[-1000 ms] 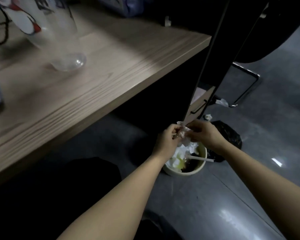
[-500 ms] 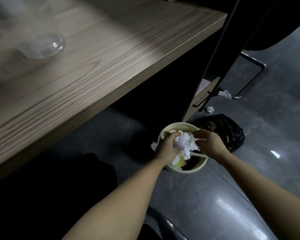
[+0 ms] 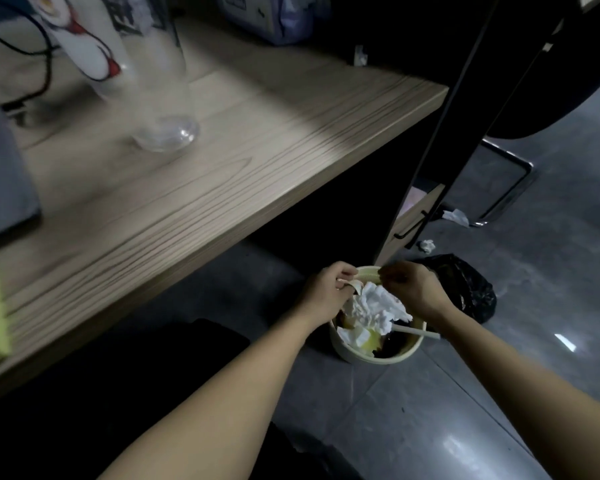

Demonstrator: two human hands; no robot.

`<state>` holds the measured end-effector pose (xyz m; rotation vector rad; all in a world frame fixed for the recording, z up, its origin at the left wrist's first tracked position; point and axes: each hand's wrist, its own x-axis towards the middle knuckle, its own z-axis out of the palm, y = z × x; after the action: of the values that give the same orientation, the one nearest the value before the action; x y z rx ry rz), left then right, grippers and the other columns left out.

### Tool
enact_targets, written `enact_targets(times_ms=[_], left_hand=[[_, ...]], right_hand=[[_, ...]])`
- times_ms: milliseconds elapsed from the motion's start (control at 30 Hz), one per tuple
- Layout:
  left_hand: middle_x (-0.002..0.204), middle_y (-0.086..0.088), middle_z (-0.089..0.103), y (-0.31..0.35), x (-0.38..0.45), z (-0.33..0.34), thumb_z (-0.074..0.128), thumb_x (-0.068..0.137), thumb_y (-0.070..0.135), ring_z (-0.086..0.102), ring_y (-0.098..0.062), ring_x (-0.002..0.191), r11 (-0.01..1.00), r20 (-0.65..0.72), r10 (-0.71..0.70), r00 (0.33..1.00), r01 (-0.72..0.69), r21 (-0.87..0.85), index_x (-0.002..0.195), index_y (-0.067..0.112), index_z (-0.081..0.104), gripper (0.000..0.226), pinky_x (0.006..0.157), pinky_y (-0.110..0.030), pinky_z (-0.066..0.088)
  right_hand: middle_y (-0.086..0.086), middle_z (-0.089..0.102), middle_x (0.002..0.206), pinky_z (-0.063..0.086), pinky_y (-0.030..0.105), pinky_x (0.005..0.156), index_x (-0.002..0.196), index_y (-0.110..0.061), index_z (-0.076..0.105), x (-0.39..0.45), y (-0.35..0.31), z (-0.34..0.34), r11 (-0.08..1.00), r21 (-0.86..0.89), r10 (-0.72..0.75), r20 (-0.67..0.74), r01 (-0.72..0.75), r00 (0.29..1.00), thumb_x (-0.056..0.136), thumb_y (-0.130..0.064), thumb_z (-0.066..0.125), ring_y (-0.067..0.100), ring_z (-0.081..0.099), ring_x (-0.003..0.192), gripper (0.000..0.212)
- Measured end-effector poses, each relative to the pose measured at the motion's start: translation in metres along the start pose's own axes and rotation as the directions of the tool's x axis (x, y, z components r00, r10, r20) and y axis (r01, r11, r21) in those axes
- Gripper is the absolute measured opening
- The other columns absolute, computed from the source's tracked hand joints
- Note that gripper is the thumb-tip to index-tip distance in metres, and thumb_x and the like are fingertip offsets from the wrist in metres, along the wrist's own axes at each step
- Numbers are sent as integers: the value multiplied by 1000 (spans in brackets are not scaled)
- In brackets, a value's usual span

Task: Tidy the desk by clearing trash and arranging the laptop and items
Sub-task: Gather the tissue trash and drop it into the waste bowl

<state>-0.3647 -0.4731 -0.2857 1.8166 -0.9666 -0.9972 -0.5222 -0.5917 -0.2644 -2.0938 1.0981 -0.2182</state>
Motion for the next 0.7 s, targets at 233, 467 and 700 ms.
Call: enact_targets(times_ms=[233,467,700], left_hand=[[106,10,63,67,-30,-45,70,85,21,59,-10,96,981,-90,175,980,-166,103,114,26,62,30,86,-28,50],[113,16,62,145,-77,-95,66,83,44,59,-6,104,929,-70,295,953,-269,256,120,38,56,39,93,-28,48],[97,18,64,203,-125,-126,68,85,33,62,0,87,884,-201,424,883,-354,306,109,32,63,25,79,-18,46]], right_hand=[[-6,70,95,45,22,71,106,-20,71,-10,-74,-29,983,-5,-184,-61,184,981,88,-23,65,9,64,89,19],[-13,70,86,42,11,61,97,-27,71,-37,-157,-77,947,-4,-316,-177,321,932,85,-30,66,-4,62,79,14],[-10,71,85,46,19,67,91,-28,70,-68,-213,-118,909,13,-398,-265,416,878,85,-26,70,2,65,81,6]])
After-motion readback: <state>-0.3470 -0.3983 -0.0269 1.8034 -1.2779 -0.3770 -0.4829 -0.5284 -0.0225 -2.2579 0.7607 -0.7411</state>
